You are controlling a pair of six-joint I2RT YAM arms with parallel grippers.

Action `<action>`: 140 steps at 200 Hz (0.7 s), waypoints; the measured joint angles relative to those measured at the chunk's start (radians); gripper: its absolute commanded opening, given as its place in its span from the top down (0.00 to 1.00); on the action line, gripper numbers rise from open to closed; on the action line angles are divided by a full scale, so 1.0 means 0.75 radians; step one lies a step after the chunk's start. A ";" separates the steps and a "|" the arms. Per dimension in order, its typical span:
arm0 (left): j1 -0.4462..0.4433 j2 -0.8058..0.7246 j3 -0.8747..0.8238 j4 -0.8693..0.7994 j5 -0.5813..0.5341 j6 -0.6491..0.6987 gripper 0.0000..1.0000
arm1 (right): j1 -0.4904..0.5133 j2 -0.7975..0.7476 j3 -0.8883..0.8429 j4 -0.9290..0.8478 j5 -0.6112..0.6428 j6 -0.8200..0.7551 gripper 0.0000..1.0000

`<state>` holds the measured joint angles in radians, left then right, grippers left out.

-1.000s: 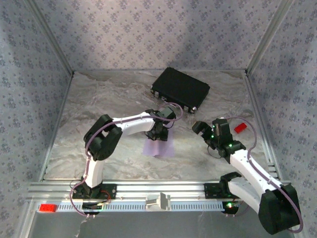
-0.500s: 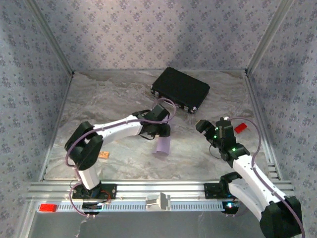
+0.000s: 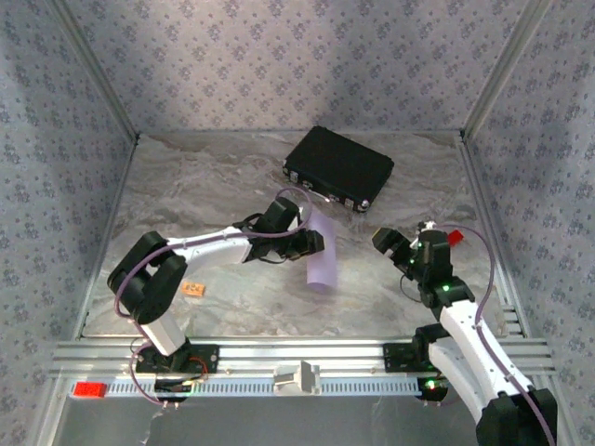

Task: Fold a paper plane with a square sheet of paper (pick it up from the middle)
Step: First fold the square sheet of paper in half at the center of the table.

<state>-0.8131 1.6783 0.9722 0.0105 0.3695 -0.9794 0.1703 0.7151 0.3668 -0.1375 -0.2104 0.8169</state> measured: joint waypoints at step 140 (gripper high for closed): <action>0.000 0.150 -0.057 0.202 0.092 -0.117 0.57 | 0.055 0.384 0.136 0.040 -0.309 -0.018 0.01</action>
<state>-0.8131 1.7905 0.9295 0.1619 0.4381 -1.0676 0.2119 1.0027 0.4686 -0.1078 -0.4423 0.8032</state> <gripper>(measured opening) 0.429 0.990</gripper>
